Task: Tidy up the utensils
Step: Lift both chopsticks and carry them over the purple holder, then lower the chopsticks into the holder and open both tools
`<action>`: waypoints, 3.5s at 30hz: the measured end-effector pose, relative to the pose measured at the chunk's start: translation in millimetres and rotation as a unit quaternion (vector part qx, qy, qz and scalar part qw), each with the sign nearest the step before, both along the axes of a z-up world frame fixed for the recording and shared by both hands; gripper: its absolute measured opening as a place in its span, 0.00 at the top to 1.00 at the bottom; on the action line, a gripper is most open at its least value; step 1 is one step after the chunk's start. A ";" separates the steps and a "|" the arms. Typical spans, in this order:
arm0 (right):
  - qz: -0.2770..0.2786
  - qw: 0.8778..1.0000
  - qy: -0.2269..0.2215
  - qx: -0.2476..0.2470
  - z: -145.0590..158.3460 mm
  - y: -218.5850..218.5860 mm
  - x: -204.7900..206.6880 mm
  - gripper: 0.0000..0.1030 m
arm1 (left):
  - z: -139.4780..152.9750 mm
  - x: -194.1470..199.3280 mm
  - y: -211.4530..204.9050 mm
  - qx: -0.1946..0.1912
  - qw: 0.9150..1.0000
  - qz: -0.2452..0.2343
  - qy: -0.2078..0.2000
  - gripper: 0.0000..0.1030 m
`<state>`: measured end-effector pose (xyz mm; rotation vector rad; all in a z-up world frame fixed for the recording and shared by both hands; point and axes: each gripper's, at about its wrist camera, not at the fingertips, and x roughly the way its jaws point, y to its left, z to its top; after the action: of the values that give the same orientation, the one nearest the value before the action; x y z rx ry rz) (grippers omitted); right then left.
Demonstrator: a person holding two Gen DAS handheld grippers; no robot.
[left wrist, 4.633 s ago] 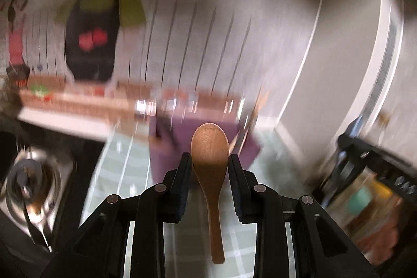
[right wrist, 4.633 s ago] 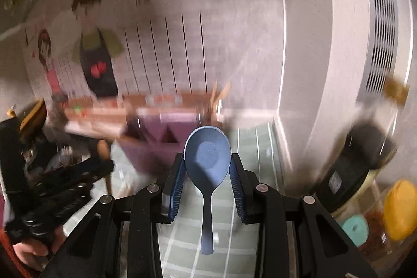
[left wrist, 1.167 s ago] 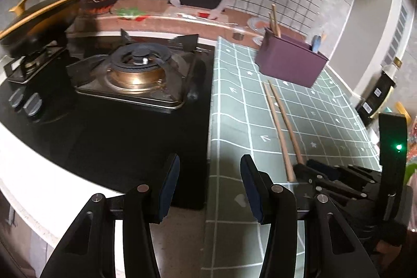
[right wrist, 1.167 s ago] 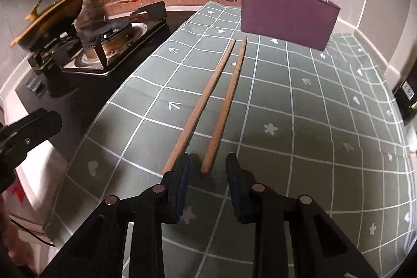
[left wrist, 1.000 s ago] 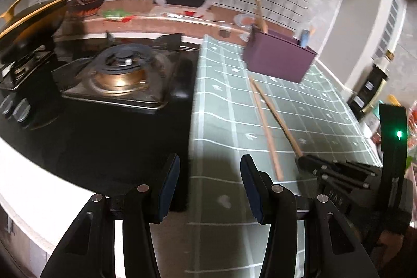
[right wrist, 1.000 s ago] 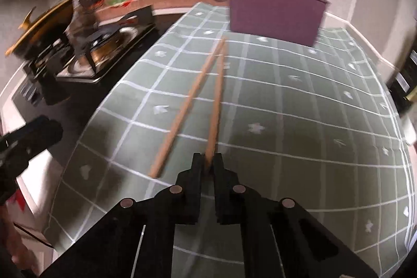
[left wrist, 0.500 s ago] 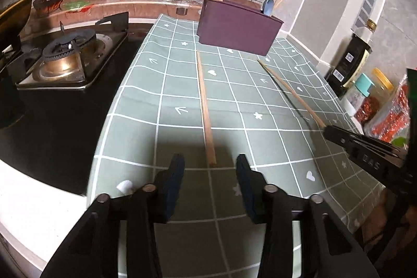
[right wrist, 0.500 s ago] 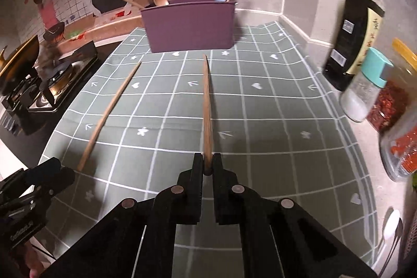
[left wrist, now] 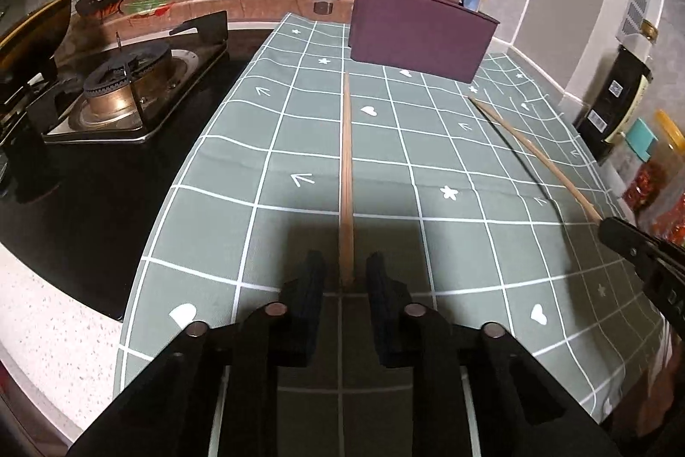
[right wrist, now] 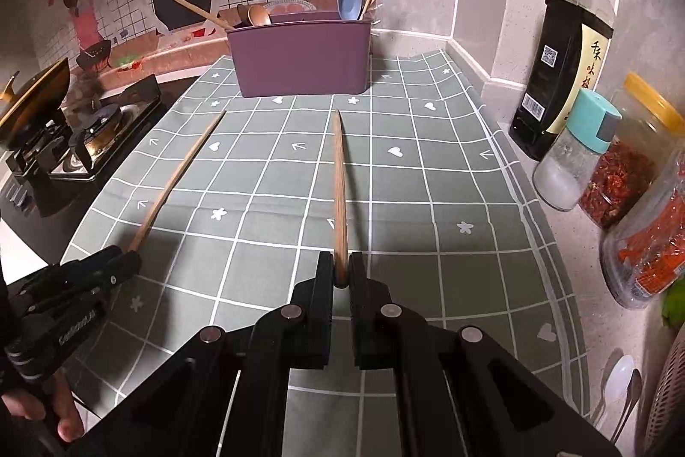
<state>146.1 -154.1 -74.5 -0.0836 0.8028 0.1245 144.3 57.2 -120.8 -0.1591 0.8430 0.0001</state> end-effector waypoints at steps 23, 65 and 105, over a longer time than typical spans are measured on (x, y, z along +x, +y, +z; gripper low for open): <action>0.057 0.989 -0.125 -0.046 116.8 -12.3 26.7 0.94 | 166.3 19.0 5.1 0.056 0.985 0.000 -0.161 0.93; 0.053 0.997 -0.052 0.036 223.2 28.8 304.0 0.94 | 266.1 282.3 28.6 -0.026 0.992 -0.114 -0.045 0.93; 0.032 0.986 -0.143 0.075 179.8 -21.6 109.2 0.54 | 221.9 94.4 1.6 0.042 0.984 0.003 -0.175 0.90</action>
<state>255.3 -175.7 105.3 0.0145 0.5014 0.2273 238.6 58.9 101.1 -0.0796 0.4899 0.0136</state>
